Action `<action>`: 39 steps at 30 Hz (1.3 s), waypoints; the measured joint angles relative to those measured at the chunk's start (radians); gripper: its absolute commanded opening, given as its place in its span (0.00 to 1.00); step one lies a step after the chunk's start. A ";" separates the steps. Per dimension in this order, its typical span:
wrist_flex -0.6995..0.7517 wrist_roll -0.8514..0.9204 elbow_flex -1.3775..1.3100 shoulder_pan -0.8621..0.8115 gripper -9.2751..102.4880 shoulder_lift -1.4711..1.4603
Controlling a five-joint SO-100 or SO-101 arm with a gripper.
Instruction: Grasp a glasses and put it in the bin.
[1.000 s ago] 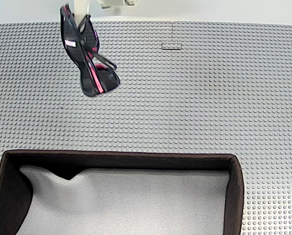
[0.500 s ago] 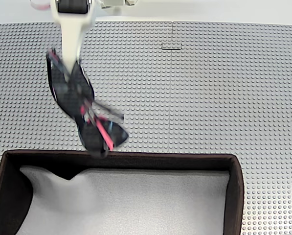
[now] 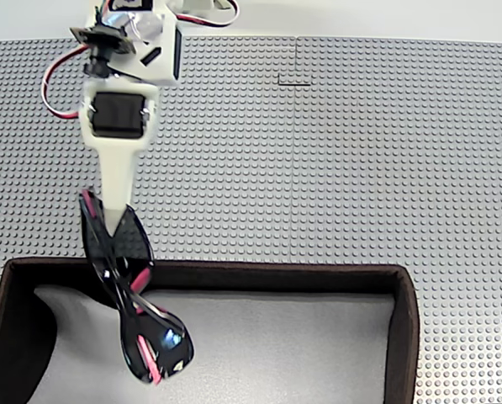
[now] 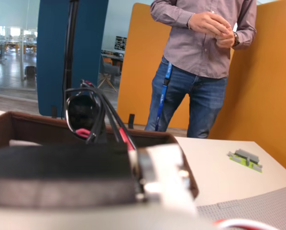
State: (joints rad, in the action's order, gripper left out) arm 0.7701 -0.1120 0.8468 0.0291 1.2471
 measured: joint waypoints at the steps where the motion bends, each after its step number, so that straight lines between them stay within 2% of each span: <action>1: 0.002 -0.002 -0.014 0.000 0.17 -0.011; 3: 0.003 -0.014 -0.025 -0.006 0.21 -0.015; 8: 0.058 -0.035 -0.043 -0.005 0.23 -0.035; 16: 0.279 -0.118 -0.101 0.014 0.25 -0.052; 29: 0.541 -0.176 -0.173 0.031 0.27 -0.057; 34: 0.629 -0.172 -0.161 0.058 0.27 0.124; 39: 0.624 -0.138 0.048 0.083 0.26 0.419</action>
State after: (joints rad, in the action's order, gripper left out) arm 1.3944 -0.2500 0.8943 0.1120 1.6659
